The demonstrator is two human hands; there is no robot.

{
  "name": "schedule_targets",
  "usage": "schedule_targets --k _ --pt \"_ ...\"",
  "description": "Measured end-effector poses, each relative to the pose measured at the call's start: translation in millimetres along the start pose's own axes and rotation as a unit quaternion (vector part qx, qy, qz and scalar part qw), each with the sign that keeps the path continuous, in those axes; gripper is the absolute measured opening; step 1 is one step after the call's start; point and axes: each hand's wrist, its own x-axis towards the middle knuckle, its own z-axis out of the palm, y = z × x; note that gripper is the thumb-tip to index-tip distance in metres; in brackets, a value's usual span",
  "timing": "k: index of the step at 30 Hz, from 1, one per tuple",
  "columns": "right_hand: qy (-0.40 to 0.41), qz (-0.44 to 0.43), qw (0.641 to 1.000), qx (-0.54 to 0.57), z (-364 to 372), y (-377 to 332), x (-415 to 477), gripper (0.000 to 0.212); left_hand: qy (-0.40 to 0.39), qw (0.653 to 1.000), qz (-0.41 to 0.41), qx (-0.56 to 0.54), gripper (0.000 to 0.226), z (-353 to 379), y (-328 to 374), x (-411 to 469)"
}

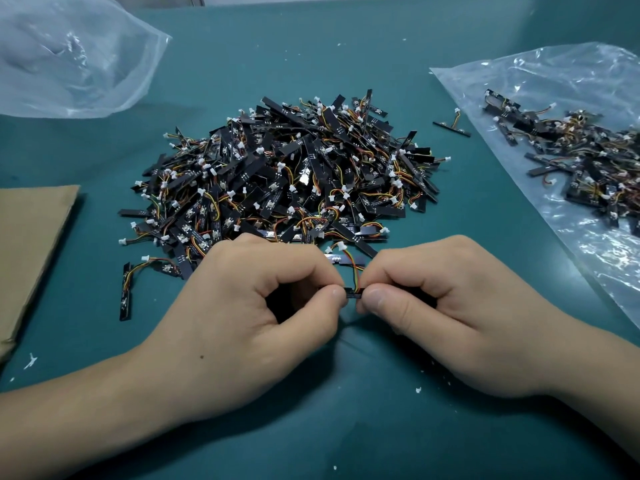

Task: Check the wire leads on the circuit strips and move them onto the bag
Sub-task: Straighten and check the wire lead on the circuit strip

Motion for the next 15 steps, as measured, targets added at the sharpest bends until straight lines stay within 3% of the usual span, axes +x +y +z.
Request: schedule_targets --k 9,13,15 --pt "-0.003 0.001 1.0 0.03 -1.4 -1.7 0.6 0.019 -0.009 0.999 0.011 0.033 0.011 0.8 -2.2 -0.6" --pt "0.008 0.013 0.999 0.041 -1.0 -1.2 -0.7 0.032 0.01 1.0 0.008 -0.014 0.009 1.5 -3.2 -2.7" --pt "-0.009 0.012 0.999 0.033 -0.8 -1.6 -1.0 0.038 -0.004 1.0 0.01 0.019 0.008 0.8 -2.6 -2.2"
